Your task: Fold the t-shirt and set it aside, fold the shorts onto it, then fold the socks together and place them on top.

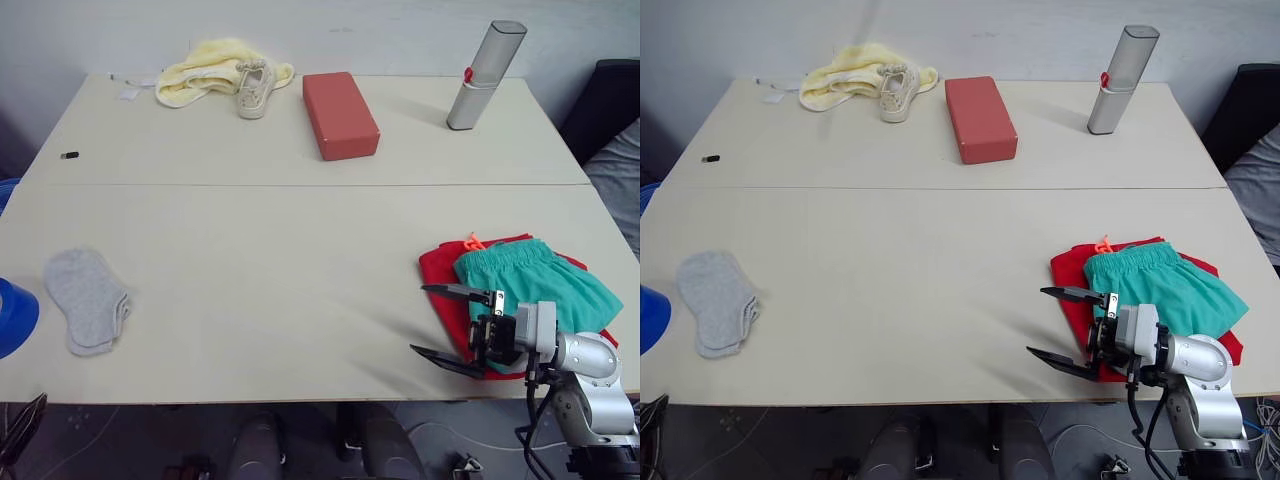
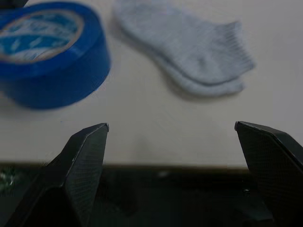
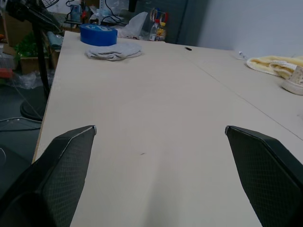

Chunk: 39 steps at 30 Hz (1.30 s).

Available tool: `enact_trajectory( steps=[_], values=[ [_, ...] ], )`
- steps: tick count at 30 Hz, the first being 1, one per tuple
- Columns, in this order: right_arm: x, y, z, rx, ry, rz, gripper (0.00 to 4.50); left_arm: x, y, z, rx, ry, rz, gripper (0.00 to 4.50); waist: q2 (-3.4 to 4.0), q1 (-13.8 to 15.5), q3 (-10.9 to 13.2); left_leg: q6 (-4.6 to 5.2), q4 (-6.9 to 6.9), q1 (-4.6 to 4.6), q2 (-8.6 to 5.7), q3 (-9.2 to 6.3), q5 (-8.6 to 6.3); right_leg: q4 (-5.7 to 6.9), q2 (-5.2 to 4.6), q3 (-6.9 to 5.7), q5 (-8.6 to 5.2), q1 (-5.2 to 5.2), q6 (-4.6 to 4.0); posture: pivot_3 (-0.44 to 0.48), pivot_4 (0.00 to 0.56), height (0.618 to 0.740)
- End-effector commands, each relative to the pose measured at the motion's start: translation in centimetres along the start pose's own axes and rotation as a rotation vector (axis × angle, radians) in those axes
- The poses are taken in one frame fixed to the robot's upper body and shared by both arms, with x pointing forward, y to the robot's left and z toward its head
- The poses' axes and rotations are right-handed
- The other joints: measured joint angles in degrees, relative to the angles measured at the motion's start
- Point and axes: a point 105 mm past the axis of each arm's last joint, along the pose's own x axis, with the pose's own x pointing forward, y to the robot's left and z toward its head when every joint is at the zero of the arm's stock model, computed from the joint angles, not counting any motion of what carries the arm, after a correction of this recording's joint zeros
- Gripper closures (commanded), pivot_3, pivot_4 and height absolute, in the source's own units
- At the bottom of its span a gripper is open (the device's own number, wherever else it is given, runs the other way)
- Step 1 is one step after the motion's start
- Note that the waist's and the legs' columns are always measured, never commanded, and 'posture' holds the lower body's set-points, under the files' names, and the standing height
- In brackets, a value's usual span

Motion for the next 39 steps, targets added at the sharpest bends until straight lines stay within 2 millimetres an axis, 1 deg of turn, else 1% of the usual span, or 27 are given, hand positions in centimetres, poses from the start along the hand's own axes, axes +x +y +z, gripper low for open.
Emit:
enact_trajectory(
  steps=[1, 4, 7, 9, 10, 11, 13, 14, 16, 19, 23, 24, 26, 31, 33, 34, 38, 39],
  values=[
    [0.0, 0.5, 0.8, -0.004, -0.036, 0.028, 0.03, -0.4, 0.6, 0.9, -0.037, -0.024, 0.048, 0.0, -0.06, -0.08, -0.04, 0.01, 0.02, 0.0, 0.0, 0.01, 0.0, -0.02, -0.01, 0.0, 0.02, 0.01, -0.07, 0.0, 0.15, 0.74],
    [0.5, 0.9, 1.8, -0.042, -0.063, 0.064, 0.03, 1.7, 0.4, 2.5, -0.153, -0.053, 0.013, 0.0, -0.17, -0.08, -0.1, 0.01, 0.03, 0.0, 0.0, 0.01, 0.01, -0.04, -0.02, 0.02, 0.07, 0.05, -0.16, 0.0, 0.15, 0.74],
    [1.1, 1.3, 2.8, -0.059, -0.092, 0.095, 0.03, 3.8, 0.7, 4.4, -0.291, -0.065, 0.022, 0.0, -0.19, -0.02, -0.12, -0.01, 0.02, 0.02, 0.02, -0.03, 0.03, 0.02, -0.01, 0.0, 0.1, 0.04, -0.16, 0.0, 0.15, 0.74],
    [1.7, 1.4, 3.5, -0.074, -0.111, 0.107, 0.03, 5.5, 0.2, 5.2, -0.376, -0.009, -0.02, 0.0, -0.27, -0.08, -0.17, -0.03, 0.0, 0.02, 0.03, -0.05, 0.07, 0.11, -0.01, 0.0, 0.23, 0.03, 0.07, 0.0, 0.15, 0.74],
    [2.0, 1.4, 4.0, -0.086, -0.122, 0.108, 0.03, 6.7, -0.4, 5.7, -0.406, 0.037, -0.052, 0.0, -0.3, -0.12, -0.19, -0.04, -0.01, 0.02, 0.03, -0.06, 0.07, 0.16, -0.02, 0.0, 0.27, 0.02, 0.14, 0.0, 0.15, 0.74],
    [2.2, 1.4, 4.3, -0.093, -0.129, 0.107, 0.03, 7.6, -0.5, 5.6, -0.441, 0.1, -0.047, 0.0, -0.3, -0.11, -0.19, -0.05, -0.01, 0.02, 0.02, -0.05, 0.07, 0.25, -0.05, 0.0, 0.34, -0.01, 0.25, 0.0, 0.15, 0.74],
    [2.4, 1.4, 4.6, -0.098, -0.133, 0.101, 0.03, 8.3, -0.3, 5.0, -0.444, 0.195, -0.012, 0.0, -0.31, -0.22, -0.2, -0.1, 0.01, 0.03, -0.01, -0.05, 0.09, 0.54, -0.1, 0.0, 0.39, -0.1, 0.33, 0.0, 0.15, 0.74],
    [2.5, 1.3, 4.6, -0.098, -0.132, 0.098, 0.03, 8.4, -0.1, 4.7, -0.448, 0.219, 0.013, 0.0, -0.29, -0.52, -0.2, -0.12, 0.0, 0.04, 0.0, -0.04, 0.11, 0.55, -0.11, 0.01, 0.38, -0.14, 0.32, 0.0, 0.15, 0.74],
    [2.5, 1.2, 4.7, -0.101, -0.129, 0.083, 0.03, 9.0, -0.1, 4.3, -0.45, 0.249, 0.023, 0.0, -0.29, -1.05, -0.19, -0.09, -0.16, 0.14, 0.0, 0.06, 0.15, 0.58, -0.1, 0.07, 0.34, -0.15, 0.26, 0.0, 0.15, 0.74],
    [2.5, 0.9, 4.8, -0.101, -0.121, 0.063, 0.03, 10.1, -1.7, 3.6, -0.461, 0.322, -0.032, 0.0, -0.31, -0.95, -0.21, -0.39, -0.32, 0.14, 0.02, 0.01, 0.38, 0.59, -0.06, -0.03, 0.25, -0.23, 0.15, 0.0, 0.15, 0.74],
    [2.3, 0.7, 5.0, -0.106, -0.104, 0.046, 0.03, 10.8, -2.6, 2.9, -0.45, 0.376, -0.042, 0.0, -0.12, -0.19, -0.16, -0.66, -0.34, 0.2, -0.01, -0.07, 0.36, 0.78, -0.08, -0.07, 0.23, -0.24, 0.11, 0.0, 0.15, 0.74],
    [2.2, 0.6, 5.0, -0.107, -0.099, 0.04, 0.0, 10.9, -3.1, 2.9, -0.452, 0.38, -0.061, 0.19, -0.11, -0.13, -0.15, -0.58, -0.35, 0.3, -0.04, -0.06, 0.32, 0.83, -0.11, -0.05, 0.22, -0.2, 0.09, 0.0, 0.15, 0.74],
    [2.2, 0.5, 5.0, -0.11, -0.092, 0.032, 0.0, 11.3, -4.6, 2.7, -0.457, 0.394, -0.137, 0.57, -0.05, -0.06, -0.14, -0.56, -0.36, 0.48, -0.05, -0.05, 0.32, 0.87, -0.12, -0.03, 0.2, -0.07, 0.06, 0.0, 0.15, 0.74],
    [1.9, 0.2, 4.9, -0.12, -0.07, 0.024, 0.0, 12.6, -9.0, 3.7, -0.444, 0.347, -0.349, 2.13, 0.14, 0.51, -0.17, -0.53, -0.37, 0.58, -0.17, -0.07, 0.35, 0.89, -0.25, -0.03, 0.21, 0.05, 0.07, 0.0, 0.15, 0.74],
    [1.7, 0.2, 4.9, -0.121, -0.059, 0.023, 0.0, 12.9, -10.6, 3.7, -0.432, 0.358, -0.414, 2.8, 0.12, 0.83, -0.18, -0.5, -0.37, 0.58, -0.21, -0.06, 0.36, 0.89, -0.27, -0.01, 0.23, 0.05, 0.1, 0.0, 0.15, 0.74],
    [1.6, 0.2, 4.9, -0.121, -0.055, 0.022, 0.0, 13.0, -11.2, 3.6, -0.424, 0.362, -0.438, 3.06, 0.09, 0.88, -0.19, -0.49, -0.37, 0.56, -0.2, -0.06, 0.37, 0.89, -0.27, -0.02, 0.24, 0.05, 0.11, 0.0, 0.15, 0.74],
    [1.2, 0.2, 4.8, -0.126, -0.029, 0.016, 0.0, 13.5, -15.3, 3.9, -0.412, 0.352, -0.587, 4.38, 0.07, 1.25, -0.2, -0.48, -0.4, 0.54, -0.21, -0.05, 0.37, 0.88, -0.26, 0.0, 0.24, 0.05, 0.13, 0.0, 0.15, 0.74],
    [1.1, 0.1, 4.8, -0.129, -0.023, 0.006, 0.0, 13.6, -17.1, 3.8, -0.4, 0.364, -0.654, 4.48, 0.04, 1.32, -0.21, -0.48, -0.39, 0.53, -0.21, -0.04, 0.38, 0.89, -0.24, 0.0, 0.25, 0.04, 0.14, 0.0, 0.15, 0.74]
  ],
)
